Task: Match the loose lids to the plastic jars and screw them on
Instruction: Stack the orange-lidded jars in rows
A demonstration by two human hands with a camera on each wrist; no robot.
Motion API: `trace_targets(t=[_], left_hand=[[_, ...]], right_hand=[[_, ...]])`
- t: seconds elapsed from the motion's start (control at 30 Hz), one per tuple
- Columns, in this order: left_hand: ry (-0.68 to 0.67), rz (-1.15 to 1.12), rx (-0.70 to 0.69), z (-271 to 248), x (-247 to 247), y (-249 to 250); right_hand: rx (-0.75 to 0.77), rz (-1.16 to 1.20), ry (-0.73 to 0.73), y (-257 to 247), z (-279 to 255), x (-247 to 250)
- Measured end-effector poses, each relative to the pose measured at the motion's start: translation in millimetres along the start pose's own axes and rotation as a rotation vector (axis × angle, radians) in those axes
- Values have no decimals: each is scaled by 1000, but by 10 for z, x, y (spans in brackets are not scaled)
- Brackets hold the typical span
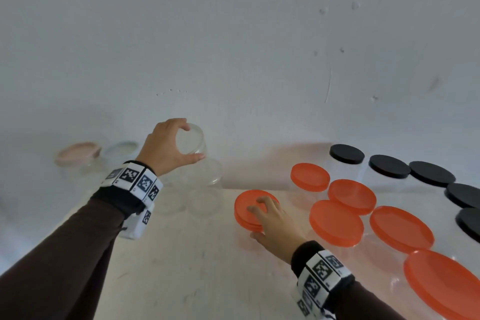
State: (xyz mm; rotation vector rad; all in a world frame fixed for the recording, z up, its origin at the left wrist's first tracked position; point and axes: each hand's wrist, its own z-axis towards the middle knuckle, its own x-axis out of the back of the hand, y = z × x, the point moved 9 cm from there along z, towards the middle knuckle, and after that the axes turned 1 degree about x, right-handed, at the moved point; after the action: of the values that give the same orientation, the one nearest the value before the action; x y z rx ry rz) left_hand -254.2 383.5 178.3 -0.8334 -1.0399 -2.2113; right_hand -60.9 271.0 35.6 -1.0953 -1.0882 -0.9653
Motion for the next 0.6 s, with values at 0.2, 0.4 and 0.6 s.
trace_targets(t=[0.2, 0.4, 0.6], left_hand=[[27, 6, -111, 81, -30, -69], [92, -30, -163, 98, -52, -179], [109, -47, -130, 144, -69, -247]], right_hand=[[4, -9, 6, 19, 288, -9], [-5, -17, 50, 59, 490, -42], [-5, 34, 26, 100, 651, -78]])
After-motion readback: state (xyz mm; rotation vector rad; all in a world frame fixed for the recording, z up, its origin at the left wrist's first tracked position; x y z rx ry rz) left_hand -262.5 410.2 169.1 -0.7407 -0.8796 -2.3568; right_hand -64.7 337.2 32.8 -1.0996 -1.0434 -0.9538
